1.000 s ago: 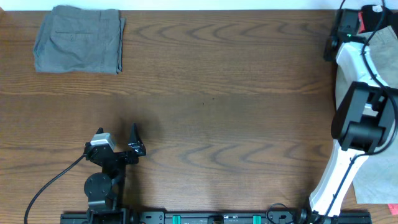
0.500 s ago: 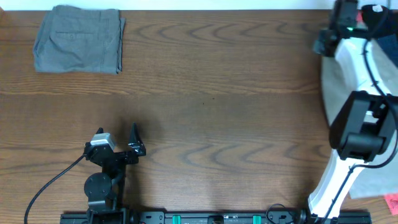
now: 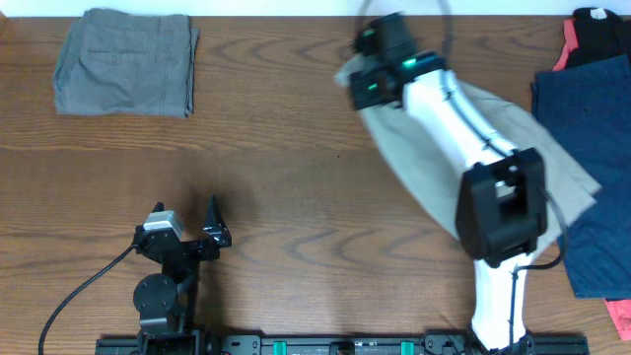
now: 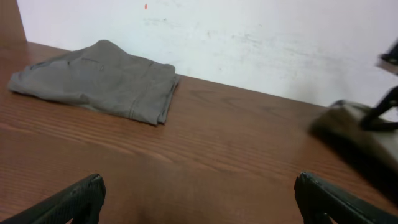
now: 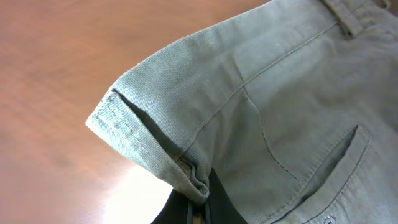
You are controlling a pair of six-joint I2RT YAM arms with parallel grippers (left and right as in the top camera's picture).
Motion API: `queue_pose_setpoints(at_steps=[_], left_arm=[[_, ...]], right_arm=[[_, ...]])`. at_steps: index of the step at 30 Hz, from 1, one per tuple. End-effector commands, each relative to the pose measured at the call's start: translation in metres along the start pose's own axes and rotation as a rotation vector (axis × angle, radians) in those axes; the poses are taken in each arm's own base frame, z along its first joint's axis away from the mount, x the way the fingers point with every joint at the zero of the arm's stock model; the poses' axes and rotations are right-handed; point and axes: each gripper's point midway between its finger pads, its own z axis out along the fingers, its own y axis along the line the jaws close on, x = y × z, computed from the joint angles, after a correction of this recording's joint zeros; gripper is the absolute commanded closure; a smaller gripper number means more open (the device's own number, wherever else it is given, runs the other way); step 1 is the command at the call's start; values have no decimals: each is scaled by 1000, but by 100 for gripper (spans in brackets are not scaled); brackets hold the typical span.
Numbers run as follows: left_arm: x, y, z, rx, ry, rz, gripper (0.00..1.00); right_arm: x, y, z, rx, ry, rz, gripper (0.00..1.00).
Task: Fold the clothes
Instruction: 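Drag the khaki shorts leftward and lay them flat mid-table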
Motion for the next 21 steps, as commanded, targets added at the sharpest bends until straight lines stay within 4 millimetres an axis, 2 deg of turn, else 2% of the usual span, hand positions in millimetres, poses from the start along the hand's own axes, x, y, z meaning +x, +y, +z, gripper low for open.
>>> queue_pose_setpoints(at_steps=[1, 5, 9, 13, 14, 16, 21], left_arm=[[15, 3, 2, -6, 37, 5, 2], [15, 3, 2, -6, 37, 5, 2], [15, 3, 2, -6, 37, 5, 2], [15, 3, 2, -6, 37, 5, 2], [15, 3, 2, -6, 37, 5, 2], [15, 3, 2, -6, 37, 5, 2], [15, 3, 2, -6, 37, 5, 2]], right_arm=[[5, 73, -15, -113, -4, -102, 99], [30, 134, -14, -180, 40, -196, 99], [57, 198, -24, -380, 101, -256, 99], [77, 236, -38, -541, 160, -274, 99], [81, 242, -41, -570, 171, -278, 96], [83, 241, -41, -564, 180, -278, 68], [75, 213, -48, -520, 191, -230, 46]])
